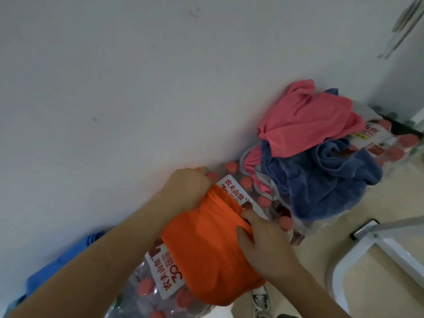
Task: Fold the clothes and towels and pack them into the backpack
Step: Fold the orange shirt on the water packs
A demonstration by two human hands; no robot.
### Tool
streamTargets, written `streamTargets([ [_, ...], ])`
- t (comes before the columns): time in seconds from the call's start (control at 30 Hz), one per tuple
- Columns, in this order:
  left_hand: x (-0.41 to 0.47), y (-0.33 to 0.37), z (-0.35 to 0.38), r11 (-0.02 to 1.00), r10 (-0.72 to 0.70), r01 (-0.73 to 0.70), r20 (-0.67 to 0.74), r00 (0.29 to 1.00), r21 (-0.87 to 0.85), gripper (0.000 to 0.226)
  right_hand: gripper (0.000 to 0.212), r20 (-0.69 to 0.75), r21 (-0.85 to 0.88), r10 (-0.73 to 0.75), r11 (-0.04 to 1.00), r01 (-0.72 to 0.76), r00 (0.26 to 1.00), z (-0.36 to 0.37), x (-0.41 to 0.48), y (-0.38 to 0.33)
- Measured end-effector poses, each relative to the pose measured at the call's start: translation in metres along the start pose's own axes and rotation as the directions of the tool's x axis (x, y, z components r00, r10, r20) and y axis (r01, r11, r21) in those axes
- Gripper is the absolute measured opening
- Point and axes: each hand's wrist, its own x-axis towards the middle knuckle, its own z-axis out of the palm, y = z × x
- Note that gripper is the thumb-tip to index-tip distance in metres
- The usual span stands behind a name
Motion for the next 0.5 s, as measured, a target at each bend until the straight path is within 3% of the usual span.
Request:
streamTargets([
  [0.17, -0.005, -0.007, -0.017, 0.980, -0.054, 0.031, 0.112, 0.992, 0.198, 0.016, 0.005, 0.149, 0.256, 0.116, 0.955, -0.152, 0.982, -0.004, 0.004, 0.000],
  [0.27, 0.012, 0.007, -0.015, 0.977, -0.076, 0.042, 0.159, 0.984, 0.208, 0.023, 0.025, 0.125, 0.073, 0.140, 0.986, -0.150, 0.982, -0.004, 0.008, 0.004],
  [0.37, 0.029, 0.015, -0.001, 0.990, -0.081, 0.066, 0.119, 0.990, 0.127, 0.029, 0.042, 0.067, -0.125, 0.155, 0.981, -0.146, 0.986, -0.002, 0.009, 0.005],
  [0.5, 0.033, 0.008, 0.012, 0.993, -0.118, 0.118, 0.009, 0.993, 0.006, 0.036, 0.041, 0.008, -0.297, 0.133, 0.947, -0.125, 0.991, 0.002, 0.008, 0.009],
])
